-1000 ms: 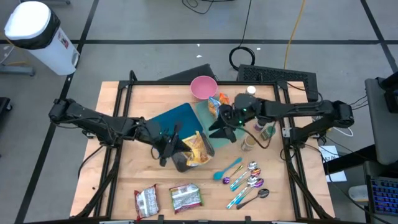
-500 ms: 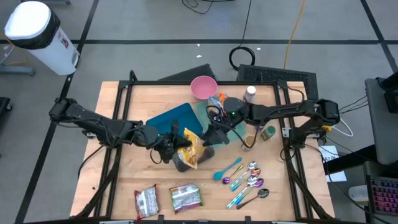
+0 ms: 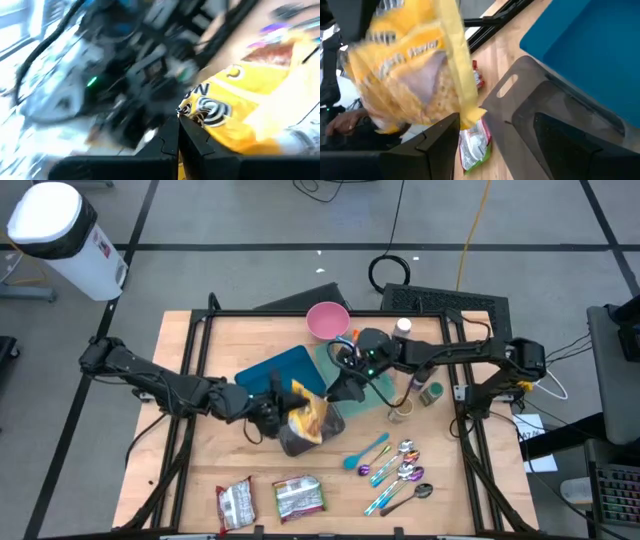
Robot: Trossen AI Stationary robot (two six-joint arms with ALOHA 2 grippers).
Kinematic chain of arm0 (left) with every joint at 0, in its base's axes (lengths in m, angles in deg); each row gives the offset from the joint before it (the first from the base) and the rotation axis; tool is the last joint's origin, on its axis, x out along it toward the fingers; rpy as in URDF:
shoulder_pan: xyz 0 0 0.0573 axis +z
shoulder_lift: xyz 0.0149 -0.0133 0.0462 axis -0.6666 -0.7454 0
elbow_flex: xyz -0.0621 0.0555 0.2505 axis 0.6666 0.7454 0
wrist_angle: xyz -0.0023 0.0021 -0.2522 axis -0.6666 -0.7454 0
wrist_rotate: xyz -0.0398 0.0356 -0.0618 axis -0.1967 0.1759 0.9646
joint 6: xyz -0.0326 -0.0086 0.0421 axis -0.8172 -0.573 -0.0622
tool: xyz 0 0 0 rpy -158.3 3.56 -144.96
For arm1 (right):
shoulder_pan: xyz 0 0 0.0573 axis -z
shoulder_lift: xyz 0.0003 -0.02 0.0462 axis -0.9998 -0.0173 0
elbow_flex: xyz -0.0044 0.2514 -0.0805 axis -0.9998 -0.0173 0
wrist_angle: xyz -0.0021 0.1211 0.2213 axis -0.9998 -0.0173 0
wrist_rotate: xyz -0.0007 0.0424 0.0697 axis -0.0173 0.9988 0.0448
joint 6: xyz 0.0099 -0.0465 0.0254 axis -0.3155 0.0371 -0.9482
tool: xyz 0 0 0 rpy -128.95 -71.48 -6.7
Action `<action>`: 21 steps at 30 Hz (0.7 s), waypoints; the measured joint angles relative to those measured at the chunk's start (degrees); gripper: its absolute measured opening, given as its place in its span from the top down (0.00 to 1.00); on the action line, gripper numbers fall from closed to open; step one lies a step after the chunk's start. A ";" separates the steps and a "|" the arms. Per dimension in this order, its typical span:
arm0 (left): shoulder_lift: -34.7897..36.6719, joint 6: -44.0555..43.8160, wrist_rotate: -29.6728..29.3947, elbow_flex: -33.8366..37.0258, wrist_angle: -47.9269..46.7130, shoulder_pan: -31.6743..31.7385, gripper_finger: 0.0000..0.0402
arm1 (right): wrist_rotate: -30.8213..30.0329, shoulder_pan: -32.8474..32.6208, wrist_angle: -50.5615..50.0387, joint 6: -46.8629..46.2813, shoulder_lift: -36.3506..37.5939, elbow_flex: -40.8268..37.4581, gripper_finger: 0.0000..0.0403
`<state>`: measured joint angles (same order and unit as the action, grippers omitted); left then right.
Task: Pick & Place Food Item
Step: Put the yellow noodle pack into the green bin
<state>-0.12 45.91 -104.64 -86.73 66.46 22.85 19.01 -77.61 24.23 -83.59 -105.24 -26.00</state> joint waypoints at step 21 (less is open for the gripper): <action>0.02 5.41 -19.69 -0.02 4.77 3.67 0.99 | -13.58 -0.69 34.71 -18.15 0.11 -12.17 0.40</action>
<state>-0.10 51.33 -124.33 -86.75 71.22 26.52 5.43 -78.30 58.94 -101.74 -105.12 -38.17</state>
